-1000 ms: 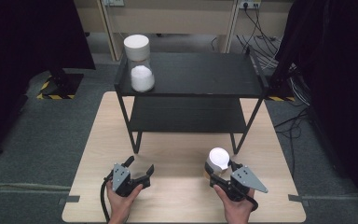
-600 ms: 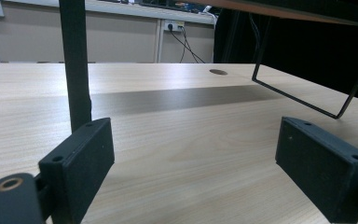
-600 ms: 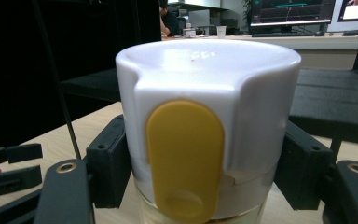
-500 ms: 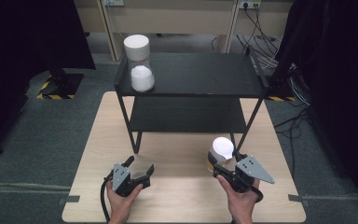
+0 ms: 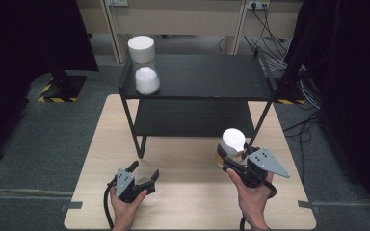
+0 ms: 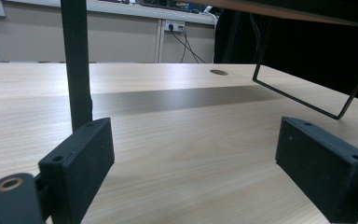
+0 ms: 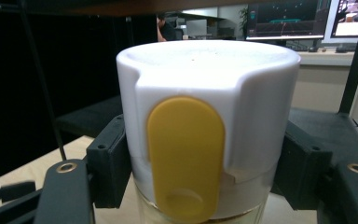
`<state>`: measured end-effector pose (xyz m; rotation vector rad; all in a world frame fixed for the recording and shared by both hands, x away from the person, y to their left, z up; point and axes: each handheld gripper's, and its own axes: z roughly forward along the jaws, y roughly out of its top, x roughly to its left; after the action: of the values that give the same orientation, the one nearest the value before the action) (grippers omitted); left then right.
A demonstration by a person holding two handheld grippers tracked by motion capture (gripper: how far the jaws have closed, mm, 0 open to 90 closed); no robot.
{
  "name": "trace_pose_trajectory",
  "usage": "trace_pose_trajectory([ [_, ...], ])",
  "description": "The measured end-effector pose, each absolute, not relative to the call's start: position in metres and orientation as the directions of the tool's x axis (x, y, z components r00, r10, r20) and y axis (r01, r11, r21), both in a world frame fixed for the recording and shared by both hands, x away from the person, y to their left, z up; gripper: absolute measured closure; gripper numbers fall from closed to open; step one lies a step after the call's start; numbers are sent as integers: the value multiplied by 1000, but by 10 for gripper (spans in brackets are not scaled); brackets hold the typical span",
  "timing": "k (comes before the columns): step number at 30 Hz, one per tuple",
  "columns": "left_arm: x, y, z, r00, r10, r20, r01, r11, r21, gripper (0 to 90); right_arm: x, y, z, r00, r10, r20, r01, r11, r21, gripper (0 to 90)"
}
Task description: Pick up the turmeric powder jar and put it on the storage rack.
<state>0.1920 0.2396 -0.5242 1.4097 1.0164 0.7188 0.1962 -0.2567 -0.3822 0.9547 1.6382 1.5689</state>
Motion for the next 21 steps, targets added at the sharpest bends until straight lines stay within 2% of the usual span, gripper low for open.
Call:
trace_pose_trajectory([
  [21, 192, 239, -524, 426, 894, -140, 165, 75, 983, 108, 209, -260, -339, -507, 862, 5, 35, 15, 999, 309],
])
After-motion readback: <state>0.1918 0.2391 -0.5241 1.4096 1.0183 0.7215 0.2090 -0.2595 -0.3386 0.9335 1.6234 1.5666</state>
